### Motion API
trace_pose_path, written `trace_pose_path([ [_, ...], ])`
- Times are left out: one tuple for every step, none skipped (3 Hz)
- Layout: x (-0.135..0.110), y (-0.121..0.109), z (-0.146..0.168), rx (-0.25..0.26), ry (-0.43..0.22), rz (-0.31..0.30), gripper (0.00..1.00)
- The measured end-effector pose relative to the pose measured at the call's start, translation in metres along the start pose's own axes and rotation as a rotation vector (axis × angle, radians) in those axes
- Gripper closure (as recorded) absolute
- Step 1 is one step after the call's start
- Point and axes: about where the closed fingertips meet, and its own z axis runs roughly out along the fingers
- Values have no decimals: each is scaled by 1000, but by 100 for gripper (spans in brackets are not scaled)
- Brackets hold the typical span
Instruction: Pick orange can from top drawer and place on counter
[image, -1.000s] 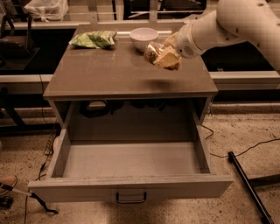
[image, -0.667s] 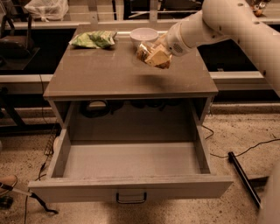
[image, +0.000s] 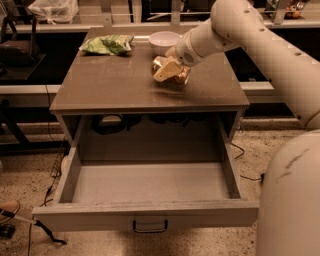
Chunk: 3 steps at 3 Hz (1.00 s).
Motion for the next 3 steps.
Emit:
trace_pose_path([
  [2, -2, 10, -12, 1, 13, 0],
  [11, -10, -5, 16, -10, 35, 0],
  [33, -17, -50, 95, -23, 61, 0],
])
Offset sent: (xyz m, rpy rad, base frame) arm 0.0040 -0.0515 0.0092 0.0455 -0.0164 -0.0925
